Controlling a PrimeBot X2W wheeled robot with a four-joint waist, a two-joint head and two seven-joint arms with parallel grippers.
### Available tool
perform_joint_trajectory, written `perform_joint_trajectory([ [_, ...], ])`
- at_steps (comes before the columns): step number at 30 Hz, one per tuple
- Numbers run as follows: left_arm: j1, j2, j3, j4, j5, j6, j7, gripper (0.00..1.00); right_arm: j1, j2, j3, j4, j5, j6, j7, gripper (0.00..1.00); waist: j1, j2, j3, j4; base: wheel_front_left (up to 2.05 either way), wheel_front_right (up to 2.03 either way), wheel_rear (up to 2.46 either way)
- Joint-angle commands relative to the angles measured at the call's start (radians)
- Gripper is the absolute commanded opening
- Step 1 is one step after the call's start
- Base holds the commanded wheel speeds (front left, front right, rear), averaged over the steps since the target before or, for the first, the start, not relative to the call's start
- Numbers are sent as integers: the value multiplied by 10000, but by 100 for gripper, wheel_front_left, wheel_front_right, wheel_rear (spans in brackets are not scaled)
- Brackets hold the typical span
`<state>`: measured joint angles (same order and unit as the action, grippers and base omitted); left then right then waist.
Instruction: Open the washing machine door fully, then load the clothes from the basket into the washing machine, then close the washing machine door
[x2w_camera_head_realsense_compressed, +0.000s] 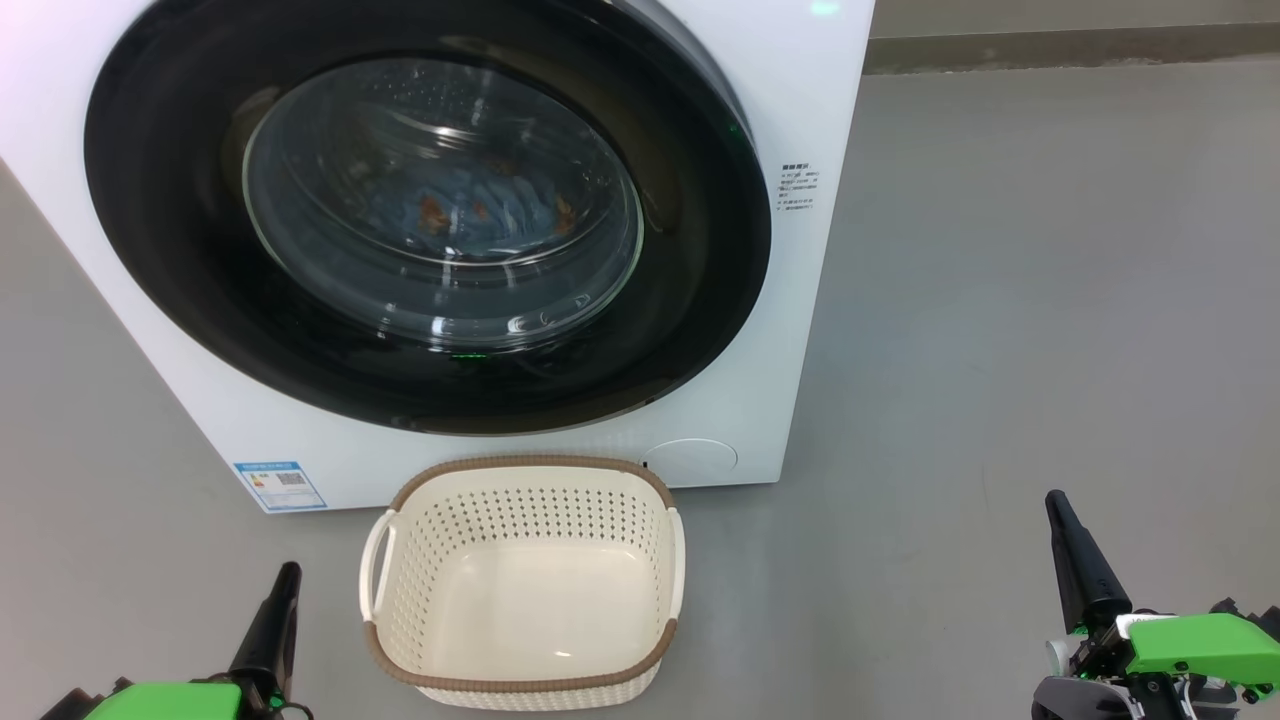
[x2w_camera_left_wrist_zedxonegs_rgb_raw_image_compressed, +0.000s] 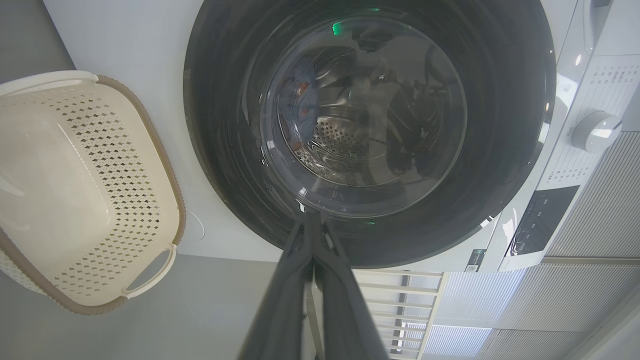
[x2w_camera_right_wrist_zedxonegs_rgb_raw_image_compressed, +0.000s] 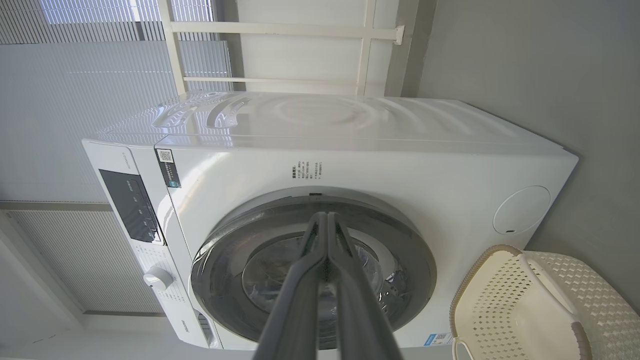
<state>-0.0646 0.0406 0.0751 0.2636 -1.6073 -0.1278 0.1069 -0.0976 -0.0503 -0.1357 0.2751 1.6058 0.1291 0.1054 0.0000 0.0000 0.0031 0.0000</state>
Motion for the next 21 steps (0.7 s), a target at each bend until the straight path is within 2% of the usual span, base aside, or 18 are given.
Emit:
perform_joint_trajectory([
  [1,-431,127,354,-187,-40,-29,36,0,-102,-10,223,-304,31,16,75,0,0,0,0,0,0,0,0],
  [21,-432,119,366,-187,-30,-29,46,0,-103,-7,219,-303,28,16,78,0,0,0,0,0,0,0,0],
])
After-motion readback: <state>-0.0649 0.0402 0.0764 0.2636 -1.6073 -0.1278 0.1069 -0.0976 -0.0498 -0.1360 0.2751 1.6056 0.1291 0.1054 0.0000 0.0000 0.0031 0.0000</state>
